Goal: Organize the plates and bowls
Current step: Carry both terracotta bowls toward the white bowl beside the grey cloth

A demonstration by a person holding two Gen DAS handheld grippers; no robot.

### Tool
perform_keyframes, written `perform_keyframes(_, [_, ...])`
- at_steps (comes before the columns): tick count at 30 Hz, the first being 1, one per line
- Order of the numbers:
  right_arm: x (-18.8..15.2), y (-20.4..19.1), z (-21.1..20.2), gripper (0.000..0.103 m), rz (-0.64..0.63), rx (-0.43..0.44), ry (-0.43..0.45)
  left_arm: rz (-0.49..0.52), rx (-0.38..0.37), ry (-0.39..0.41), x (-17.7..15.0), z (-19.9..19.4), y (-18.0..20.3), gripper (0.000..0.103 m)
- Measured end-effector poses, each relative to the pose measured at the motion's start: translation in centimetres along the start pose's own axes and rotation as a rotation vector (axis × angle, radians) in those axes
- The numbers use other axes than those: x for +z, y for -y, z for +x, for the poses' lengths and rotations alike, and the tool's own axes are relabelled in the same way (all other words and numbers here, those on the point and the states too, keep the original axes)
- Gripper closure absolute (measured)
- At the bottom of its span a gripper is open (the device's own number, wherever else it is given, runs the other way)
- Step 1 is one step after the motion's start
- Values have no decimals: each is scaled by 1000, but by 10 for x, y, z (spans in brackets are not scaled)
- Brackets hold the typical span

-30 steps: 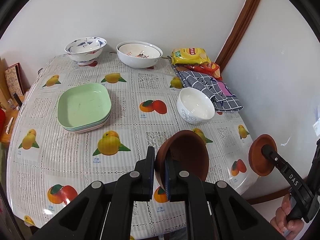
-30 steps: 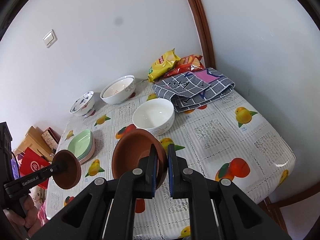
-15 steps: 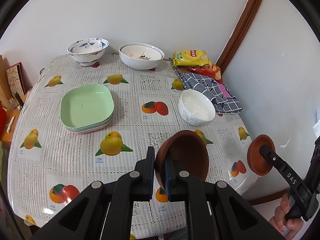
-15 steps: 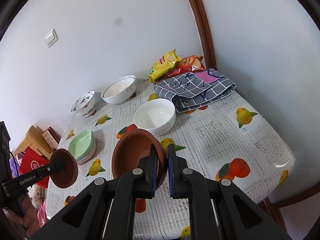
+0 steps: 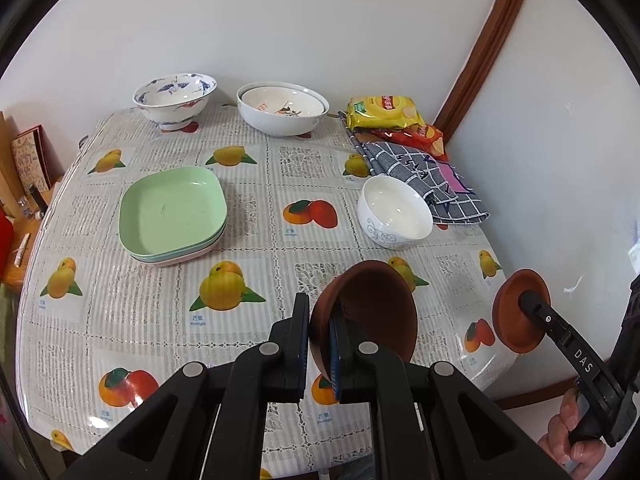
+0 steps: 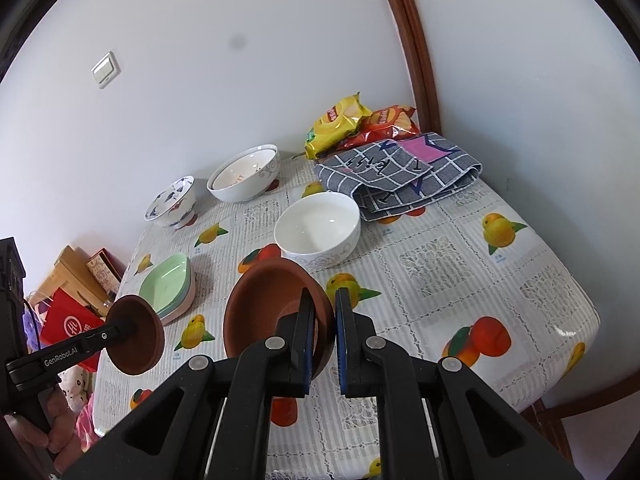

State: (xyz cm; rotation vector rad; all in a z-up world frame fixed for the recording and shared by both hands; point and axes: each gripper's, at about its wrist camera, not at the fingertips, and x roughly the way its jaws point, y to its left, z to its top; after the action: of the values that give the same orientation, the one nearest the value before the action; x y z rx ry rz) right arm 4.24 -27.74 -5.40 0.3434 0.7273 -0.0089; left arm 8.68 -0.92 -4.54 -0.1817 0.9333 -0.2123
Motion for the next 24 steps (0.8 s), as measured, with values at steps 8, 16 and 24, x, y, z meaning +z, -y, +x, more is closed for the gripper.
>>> perform_keyframes(8, [-2, 8, -10, 93, 18, -19, 8, 3, -28, -1, -5, -2, 8, 94])
perform_keyframes(16, [-1, 16, -16, 93, 25, -32, 19, 16, -34, -10, -8, 0, 14, 94])
perform_keyframes(24, [-2, 8, -7, 93, 14, -20, 4, -20, -16, 1, -6, -3, -2, 94])
